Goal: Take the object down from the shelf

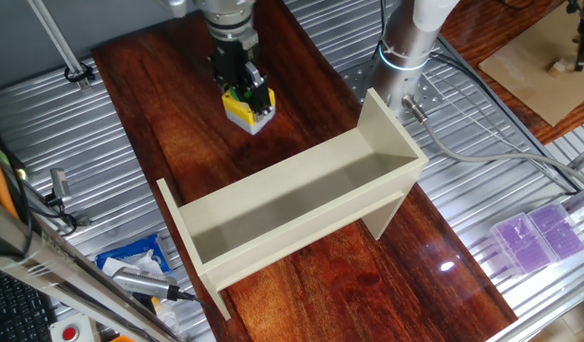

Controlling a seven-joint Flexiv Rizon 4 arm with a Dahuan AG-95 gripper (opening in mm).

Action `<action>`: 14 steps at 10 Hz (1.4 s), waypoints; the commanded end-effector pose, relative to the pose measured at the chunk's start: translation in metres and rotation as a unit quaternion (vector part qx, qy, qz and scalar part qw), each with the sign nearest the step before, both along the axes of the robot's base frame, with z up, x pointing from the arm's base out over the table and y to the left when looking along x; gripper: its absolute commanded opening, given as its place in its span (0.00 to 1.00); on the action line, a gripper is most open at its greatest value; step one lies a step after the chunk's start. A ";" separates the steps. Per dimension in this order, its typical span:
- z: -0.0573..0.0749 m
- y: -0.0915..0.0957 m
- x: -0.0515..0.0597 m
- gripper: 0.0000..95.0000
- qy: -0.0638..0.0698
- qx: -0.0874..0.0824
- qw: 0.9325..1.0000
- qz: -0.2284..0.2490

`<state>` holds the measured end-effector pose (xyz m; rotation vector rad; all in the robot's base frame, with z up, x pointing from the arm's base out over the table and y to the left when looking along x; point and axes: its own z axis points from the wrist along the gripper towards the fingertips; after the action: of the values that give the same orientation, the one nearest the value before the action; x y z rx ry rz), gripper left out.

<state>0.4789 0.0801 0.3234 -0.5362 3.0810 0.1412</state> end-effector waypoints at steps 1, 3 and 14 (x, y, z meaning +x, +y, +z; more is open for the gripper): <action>0.000 -0.001 -0.002 0.00 -0.002 -0.006 1.000 -0.030; 0.000 -0.001 -0.002 0.00 0.004 -0.014 0.999 -0.045; -0.036 -0.053 -0.003 0.00 0.011 -0.015 1.000 0.005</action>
<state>0.4754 0.0267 0.2867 -0.5780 3.0930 0.1121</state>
